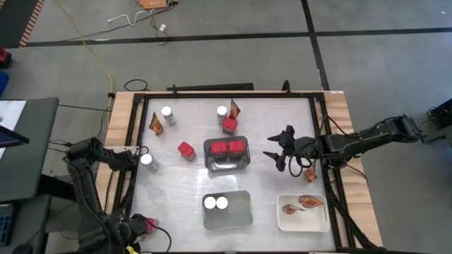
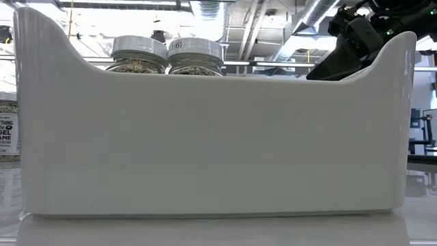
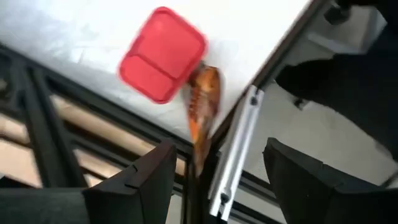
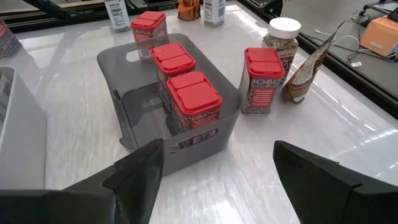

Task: Sort spices by type
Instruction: Put the orange seasoning pack into the white bin

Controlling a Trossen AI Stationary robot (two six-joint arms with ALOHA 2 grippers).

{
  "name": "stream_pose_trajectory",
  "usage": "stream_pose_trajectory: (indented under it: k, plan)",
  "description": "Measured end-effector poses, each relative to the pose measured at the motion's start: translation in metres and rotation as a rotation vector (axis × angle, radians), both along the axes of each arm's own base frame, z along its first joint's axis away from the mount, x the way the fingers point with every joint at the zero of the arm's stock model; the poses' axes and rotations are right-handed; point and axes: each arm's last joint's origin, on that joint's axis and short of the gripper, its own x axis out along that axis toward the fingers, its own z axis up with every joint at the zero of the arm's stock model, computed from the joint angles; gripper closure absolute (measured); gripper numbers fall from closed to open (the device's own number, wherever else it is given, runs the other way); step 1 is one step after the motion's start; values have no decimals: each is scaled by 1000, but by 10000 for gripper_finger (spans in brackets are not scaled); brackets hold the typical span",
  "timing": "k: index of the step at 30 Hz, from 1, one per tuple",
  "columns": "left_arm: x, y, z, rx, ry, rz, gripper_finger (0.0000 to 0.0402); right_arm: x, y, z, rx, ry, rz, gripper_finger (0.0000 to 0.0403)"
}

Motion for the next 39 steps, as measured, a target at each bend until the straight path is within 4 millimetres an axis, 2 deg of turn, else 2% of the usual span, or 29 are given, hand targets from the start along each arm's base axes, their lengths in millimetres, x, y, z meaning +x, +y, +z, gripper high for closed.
stream_pose_trajectory:
  k: [7, 17, 26, 31, 35, 39]
  plan:
    - [-1, 4, -1, 36, 23, 114, 172, 0, 0, 0, 0, 1, 0, 73]
    - [7, 7, -2, 34, 35, 308, 172, 0, 0, 0, 0, 0, 0, 73]
    - [10, 1, -37, -4, 21, 222, 172, 0, 0, 0, 8, -1, -3, 73]
    - [3, 2, -50, -3, 114, 184, 178, 0, 0, 0, 13, -4, -5, 73]
    - [-1, -1, -56, -26, 123, 128, 197, 0, 0, 0, 14, -4, -5, 73]
    - [-1, -2, -56, -34, 119, 126, 240, 0, 0, 0, 14, -4, -5, 73]
